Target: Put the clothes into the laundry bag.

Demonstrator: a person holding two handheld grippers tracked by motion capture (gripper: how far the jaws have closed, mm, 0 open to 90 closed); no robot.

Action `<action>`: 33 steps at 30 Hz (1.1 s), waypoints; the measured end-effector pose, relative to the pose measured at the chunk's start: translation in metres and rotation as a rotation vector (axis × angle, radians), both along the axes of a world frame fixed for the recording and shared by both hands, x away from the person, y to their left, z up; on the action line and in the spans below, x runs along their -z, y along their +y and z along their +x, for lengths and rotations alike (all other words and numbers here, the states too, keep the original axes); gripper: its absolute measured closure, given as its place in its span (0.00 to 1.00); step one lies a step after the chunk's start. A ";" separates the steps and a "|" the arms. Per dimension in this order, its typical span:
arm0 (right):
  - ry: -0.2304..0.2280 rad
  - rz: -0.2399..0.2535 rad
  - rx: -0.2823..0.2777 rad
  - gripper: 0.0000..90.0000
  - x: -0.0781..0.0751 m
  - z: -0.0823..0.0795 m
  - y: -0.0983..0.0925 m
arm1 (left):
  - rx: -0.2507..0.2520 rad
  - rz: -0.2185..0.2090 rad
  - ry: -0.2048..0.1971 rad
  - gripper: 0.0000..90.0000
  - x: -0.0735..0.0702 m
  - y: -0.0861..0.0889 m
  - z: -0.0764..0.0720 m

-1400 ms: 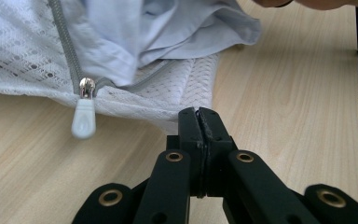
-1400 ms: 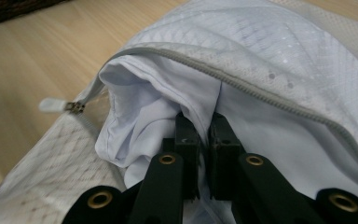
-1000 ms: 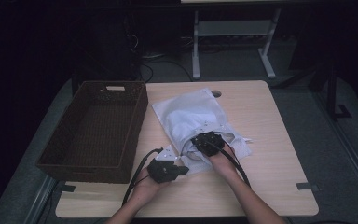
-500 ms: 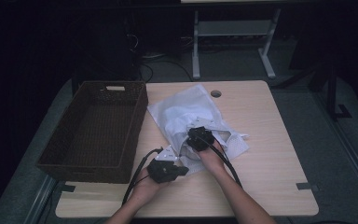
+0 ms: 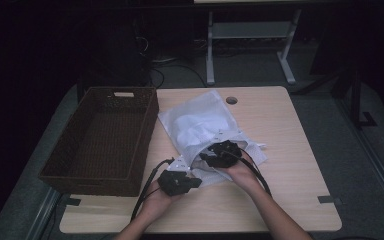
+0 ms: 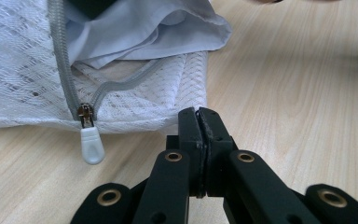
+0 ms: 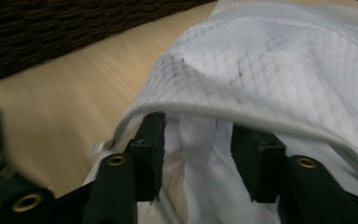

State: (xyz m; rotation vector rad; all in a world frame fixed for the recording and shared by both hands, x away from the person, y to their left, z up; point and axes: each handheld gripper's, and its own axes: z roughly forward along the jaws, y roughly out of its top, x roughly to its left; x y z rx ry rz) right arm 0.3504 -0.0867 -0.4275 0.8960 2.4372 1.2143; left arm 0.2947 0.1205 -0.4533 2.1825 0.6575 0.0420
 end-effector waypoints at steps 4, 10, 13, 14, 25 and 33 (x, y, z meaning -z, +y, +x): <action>0.000 0.017 -0.042 0.49 -0.011 -0.017 -0.027 | -0.012 -0.008 0.010 0.98 0.000 0.000 0.001; -0.001 0.015 -0.023 0.43 -0.015 -0.036 -0.073 | -0.006 -0.002 0.006 0.98 0.000 0.000 0.001; 0.018 0.012 0.007 0.40 -0.008 -0.043 -0.094 | -0.002 -0.003 0.010 0.98 0.001 0.000 0.001; 0.032 0.004 0.014 0.40 -0.004 -0.045 -0.099 | 0.000 -0.001 0.010 0.98 0.001 0.000 0.001; 0.138 -0.068 0.044 0.33 0.034 -0.041 -0.101 | 0.009 0.008 0.010 0.98 0.003 0.000 0.001; 0.117 -0.105 0.039 0.66 0.041 -0.042 -0.088 | 0.011 0.011 0.009 0.98 0.004 0.000 0.001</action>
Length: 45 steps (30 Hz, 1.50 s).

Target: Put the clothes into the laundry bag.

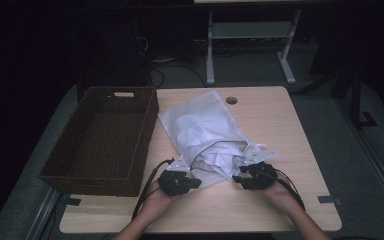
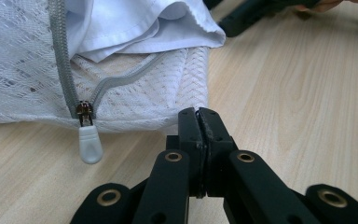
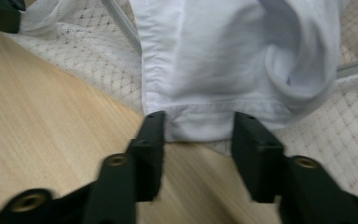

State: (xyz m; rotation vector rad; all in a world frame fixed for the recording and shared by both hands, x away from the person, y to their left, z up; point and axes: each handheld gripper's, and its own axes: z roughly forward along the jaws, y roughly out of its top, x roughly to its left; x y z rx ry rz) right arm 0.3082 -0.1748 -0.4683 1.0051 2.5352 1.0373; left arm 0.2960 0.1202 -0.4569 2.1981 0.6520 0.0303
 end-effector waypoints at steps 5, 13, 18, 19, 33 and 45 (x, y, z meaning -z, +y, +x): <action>-0.020 -0.011 -0.017 0.88 0.001 0.001 0.005 | -0.001 0.004 0.002 0.98 0.001 0.000 0.000; -0.018 0.063 -0.046 0.71 -0.006 -0.002 0.005 | 0.001 0.004 0.002 0.98 0.001 0.000 0.000; -0.015 0.007 -0.062 0.78 0.000 -0.005 0.019 | 0.000 0.006 0.003 0.98 0.001 -0.001 0.000; -0.021 -0.003 -0.055 0.86 0.001 -0.004 0.020 | 0.001 0.008 0.001 0.98 0.001 -0.001 0.000; -0.122 0.130 -0.066 0.95 -0.031 0.011 0.053 | 0.012 0.019 0.001 0.99 0.001 -0.002 -0.001; -0.162 0.119 -0.025 0.96 -0.033 0.046 0.094 | 0.020 0.028 0.002 0.99 0.000 0.000 -0.002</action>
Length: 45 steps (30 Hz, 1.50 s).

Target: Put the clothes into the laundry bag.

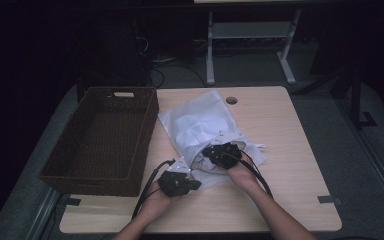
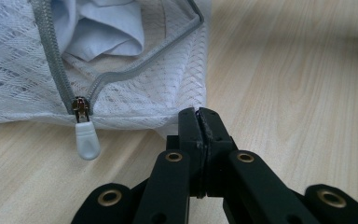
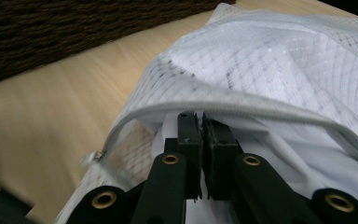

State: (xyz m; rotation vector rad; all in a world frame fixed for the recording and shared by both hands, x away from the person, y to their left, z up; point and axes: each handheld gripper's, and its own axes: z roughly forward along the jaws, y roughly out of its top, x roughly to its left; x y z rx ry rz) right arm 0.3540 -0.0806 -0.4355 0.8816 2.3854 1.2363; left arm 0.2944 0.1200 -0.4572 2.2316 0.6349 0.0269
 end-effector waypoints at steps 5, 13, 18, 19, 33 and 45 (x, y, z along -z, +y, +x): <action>-0.006 -0.007 0.040 0.96 0.004 0.010 0.012 | -0.006 0.001 0.002 0.99 0.000 0.001 0.001; -0.015 -0.020 0.097 0.96 0.007 0.026 0.023 | -0.006 -0.004 0.003 0.99 -0.002 0.002 0.000; -0.011 -0.003 0.141 0.96 0.009 0.037 0.027 | 0.002 0.005 0.005 0.99 0.000 0.001 0.000; -0.009 0.001 0.144 0.96 0.009 0.039 0.028 | 0.001 0.003 0.005 0.99 -0.001 0.001 0.000; 0.042 0.059 -0.005 0.56 -0.011 -0.001 -0.015 | -0.016 -0.003 0.002 0.99 -0.003 0.006 0.001; 0.041 -0.017 0.131 0.41 -0.001 -0.010 -0.119 | -0.043 0.007 0.006 0.99 -0.004 0.010 0.002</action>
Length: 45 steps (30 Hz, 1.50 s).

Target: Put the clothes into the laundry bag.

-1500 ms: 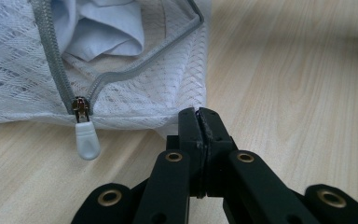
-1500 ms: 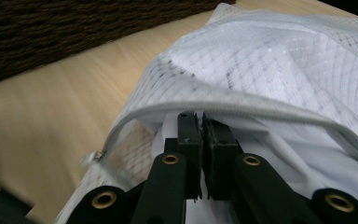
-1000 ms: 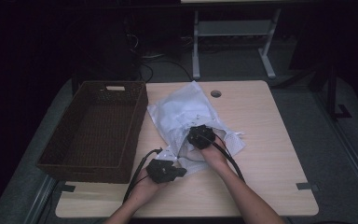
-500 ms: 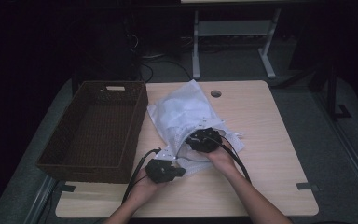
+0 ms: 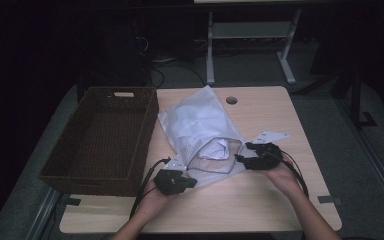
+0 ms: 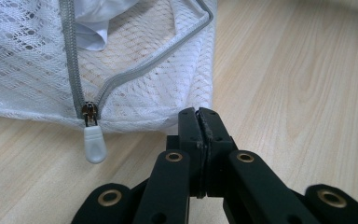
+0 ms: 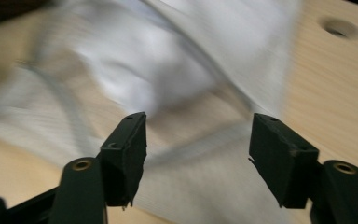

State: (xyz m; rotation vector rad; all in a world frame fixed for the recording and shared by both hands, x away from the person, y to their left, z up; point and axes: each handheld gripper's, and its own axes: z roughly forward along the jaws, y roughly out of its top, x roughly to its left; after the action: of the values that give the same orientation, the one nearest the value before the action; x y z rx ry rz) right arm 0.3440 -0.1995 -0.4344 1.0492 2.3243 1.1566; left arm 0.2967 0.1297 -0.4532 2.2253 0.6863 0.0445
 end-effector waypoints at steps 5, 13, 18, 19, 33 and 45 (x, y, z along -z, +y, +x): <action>0.093 -0.046 0.088 0.49 0.027 0.018 -0.023 | -0.012 0.010 -0.002 0.99 0.001 0.001 0.001; 0.119 -0.062 0.087 0.99 0.030 0.013 -0.025 | -0.044 0.033 -0.017 0.99 -0.001 0.008 0.002; 0.115 -0.079 0.046 0.99 0.025 -0.015 -0.026 | -0.071 0.059 -0.023 0.99 -0.001 0.014 0.004; 0.119 -0.088 0.033 0.99 0.024 -0.023 -0.027 | -0.074 0.062 -0.022 0.99 -0.001 0.014 0.005; 0.147 -0.061 -0.057 0.99 0.020 -0.094 -0.037 | -0.087 0.071 0.001 0.91 -0.005 0.017 -0.005; 0.135 -0.057 -0.058 0.99 0.018 -0.093 -0.038 | -0.016 0.012 -0.078 0.45 -0.041 0.002 -0.022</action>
State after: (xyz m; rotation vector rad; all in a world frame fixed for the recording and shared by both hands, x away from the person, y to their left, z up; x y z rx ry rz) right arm 0.2512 -0.2375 -0.4520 1.0768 2.4922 1.0634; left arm 0.2747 0.1320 -0.4120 2.2173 0.6628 0.1438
